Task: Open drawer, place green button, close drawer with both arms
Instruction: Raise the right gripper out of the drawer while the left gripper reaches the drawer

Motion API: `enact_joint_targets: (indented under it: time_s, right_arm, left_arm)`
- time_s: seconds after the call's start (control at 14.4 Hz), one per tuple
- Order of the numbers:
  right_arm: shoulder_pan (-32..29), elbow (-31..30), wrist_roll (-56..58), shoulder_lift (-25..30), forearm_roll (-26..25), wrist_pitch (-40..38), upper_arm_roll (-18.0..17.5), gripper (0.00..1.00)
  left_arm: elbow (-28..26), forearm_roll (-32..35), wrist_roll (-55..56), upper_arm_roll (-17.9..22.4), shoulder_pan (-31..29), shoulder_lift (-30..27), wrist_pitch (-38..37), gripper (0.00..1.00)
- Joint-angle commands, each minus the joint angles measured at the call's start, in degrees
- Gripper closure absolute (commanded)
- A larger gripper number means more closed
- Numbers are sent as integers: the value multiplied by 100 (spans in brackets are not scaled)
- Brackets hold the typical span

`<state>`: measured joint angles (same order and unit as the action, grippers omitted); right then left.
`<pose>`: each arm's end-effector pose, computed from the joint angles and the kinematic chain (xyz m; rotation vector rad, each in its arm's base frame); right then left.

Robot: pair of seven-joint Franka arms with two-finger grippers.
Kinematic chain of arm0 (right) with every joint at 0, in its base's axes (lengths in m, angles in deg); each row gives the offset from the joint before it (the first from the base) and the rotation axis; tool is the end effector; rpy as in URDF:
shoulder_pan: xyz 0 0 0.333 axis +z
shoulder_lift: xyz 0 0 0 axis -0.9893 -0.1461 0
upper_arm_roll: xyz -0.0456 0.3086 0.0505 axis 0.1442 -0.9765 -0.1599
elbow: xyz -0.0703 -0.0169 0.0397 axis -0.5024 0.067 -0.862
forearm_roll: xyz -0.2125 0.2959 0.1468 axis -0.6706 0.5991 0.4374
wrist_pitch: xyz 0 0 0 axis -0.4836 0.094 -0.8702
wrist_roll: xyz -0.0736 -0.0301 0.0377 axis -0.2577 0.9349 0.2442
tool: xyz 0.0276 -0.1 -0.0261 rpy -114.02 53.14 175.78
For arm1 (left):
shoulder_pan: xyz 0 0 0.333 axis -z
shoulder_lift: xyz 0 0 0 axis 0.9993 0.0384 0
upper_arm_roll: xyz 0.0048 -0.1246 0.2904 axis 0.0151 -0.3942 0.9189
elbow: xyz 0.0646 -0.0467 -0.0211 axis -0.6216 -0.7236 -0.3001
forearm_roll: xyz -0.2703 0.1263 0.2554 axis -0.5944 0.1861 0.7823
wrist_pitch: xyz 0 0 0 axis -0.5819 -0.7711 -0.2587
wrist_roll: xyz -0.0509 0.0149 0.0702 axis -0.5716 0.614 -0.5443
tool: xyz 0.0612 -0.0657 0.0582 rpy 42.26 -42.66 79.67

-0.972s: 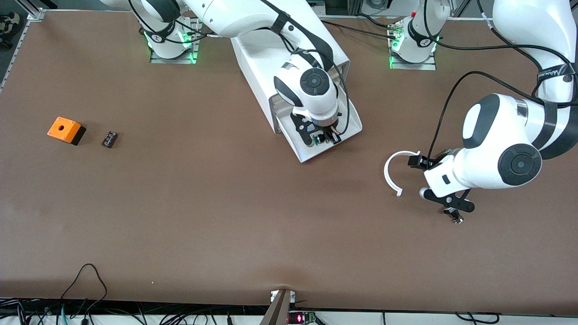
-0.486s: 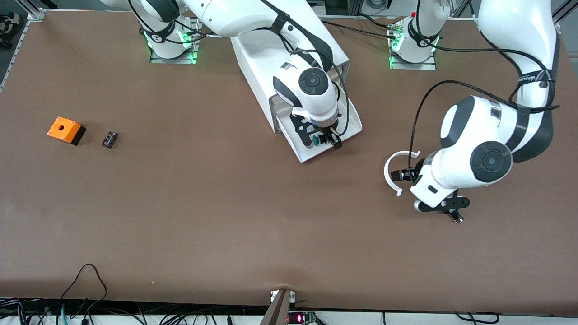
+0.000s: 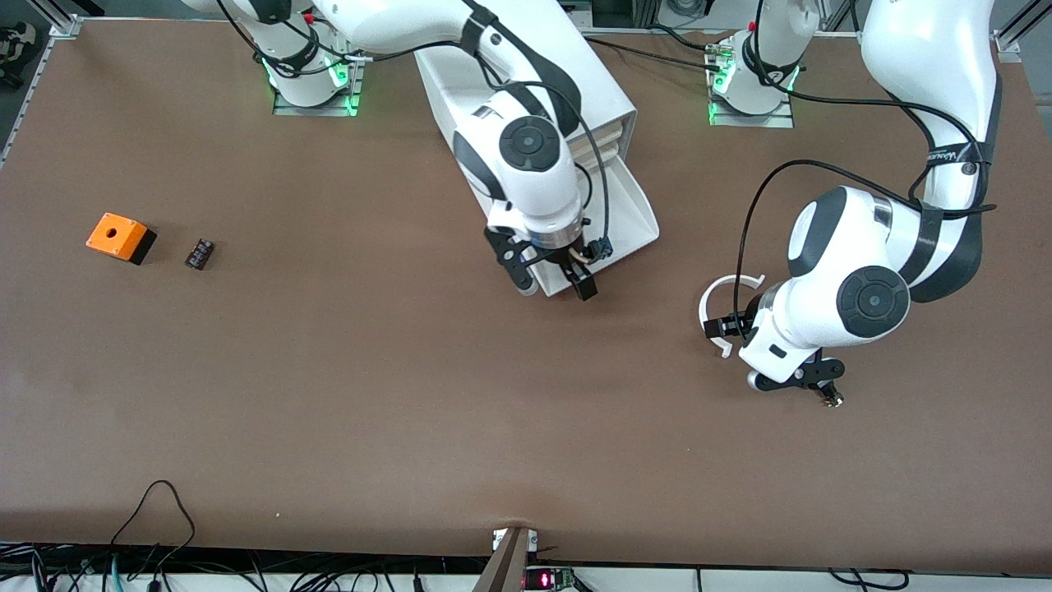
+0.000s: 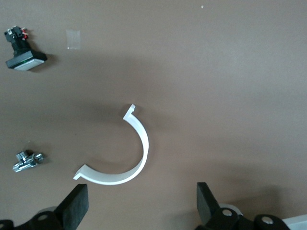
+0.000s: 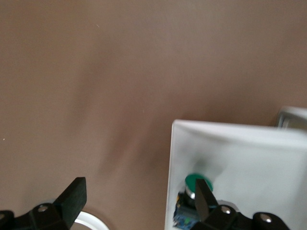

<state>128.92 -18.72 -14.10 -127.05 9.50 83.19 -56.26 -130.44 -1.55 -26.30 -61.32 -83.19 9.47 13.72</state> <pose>0.5542 0.5520 0.3747 -2.6310 1.3456 0.0029 0.6726 -0.1664 0.3672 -3.1090 -0.3229 0.2909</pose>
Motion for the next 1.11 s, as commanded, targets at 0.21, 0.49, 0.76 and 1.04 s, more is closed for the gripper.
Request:
enact_joint_targets:
  time_s: [0.21, 0.49, 0.76, 1.04]
  right_arm:
    - [-811, -41, 2727, 494, 71, -928, -1, 0]
    - [-1347, -58, 4327, 872, 62, -1630, 105, 0]
    - [-1532, -93, 5682, 1223, -96, -2555, 393, 0]
    - [-2181, -198, 6186, 1549, -26, -2880, 500, 0]
  left_arm:
    - [-1589, 123, 1374, -517, 5, -449, 1651, 1]
    - [-2679, 159, 2002, -624, 364, -440, 3313, 1]
    - [-3032, 159, 2844, -632, 795, -422, 3535, 1]
    - [-3077, 106, 3005, -1001, 822, -387, 3465, 1]
